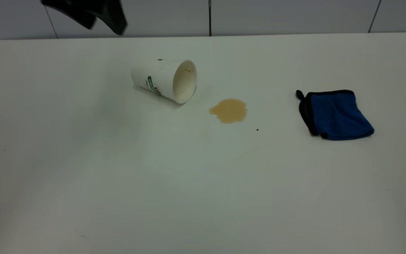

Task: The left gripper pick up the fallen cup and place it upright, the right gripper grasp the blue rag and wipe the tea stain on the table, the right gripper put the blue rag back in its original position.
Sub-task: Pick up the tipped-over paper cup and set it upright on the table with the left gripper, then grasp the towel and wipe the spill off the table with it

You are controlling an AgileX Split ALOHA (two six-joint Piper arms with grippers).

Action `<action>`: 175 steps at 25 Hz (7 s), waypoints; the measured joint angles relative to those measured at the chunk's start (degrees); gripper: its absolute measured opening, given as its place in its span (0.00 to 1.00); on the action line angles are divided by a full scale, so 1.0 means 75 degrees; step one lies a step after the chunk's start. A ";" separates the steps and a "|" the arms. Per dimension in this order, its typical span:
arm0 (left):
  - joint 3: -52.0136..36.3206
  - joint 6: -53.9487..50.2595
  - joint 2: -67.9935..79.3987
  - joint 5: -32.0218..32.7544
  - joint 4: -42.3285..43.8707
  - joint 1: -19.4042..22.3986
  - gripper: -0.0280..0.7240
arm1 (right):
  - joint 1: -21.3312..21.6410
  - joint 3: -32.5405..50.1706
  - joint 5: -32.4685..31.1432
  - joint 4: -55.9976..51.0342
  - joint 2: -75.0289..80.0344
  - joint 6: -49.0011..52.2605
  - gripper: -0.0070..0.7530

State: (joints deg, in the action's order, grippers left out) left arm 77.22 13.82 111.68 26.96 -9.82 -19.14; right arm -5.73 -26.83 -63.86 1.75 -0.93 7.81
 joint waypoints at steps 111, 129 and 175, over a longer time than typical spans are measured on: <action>0.5806 -0.1162 0.1201 0.5325 0.0136 -0.0144 0.78 | 0.0000 0.0000 0.0000 0.0000 0.0000 0.0000 0.73; 0.3664 -0.2242 -0.2752 0.5325 0.1407 -0.2697 0.73 | 0.0000 0.0000 0.0000 0.0000 0.0000 0.0000 0.73; -0.6569 -0.2118 -1.4783 0.4987 0.1762 0.1885 0.72 | 0.0000 0.0000 0.0000 0.0000 0.0000 0.0000 0.73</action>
State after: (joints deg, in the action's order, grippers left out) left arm 27.95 -2.07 0.81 64.36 3.39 -5.01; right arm -5.73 -26.83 -63.86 1.75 -0.93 7.81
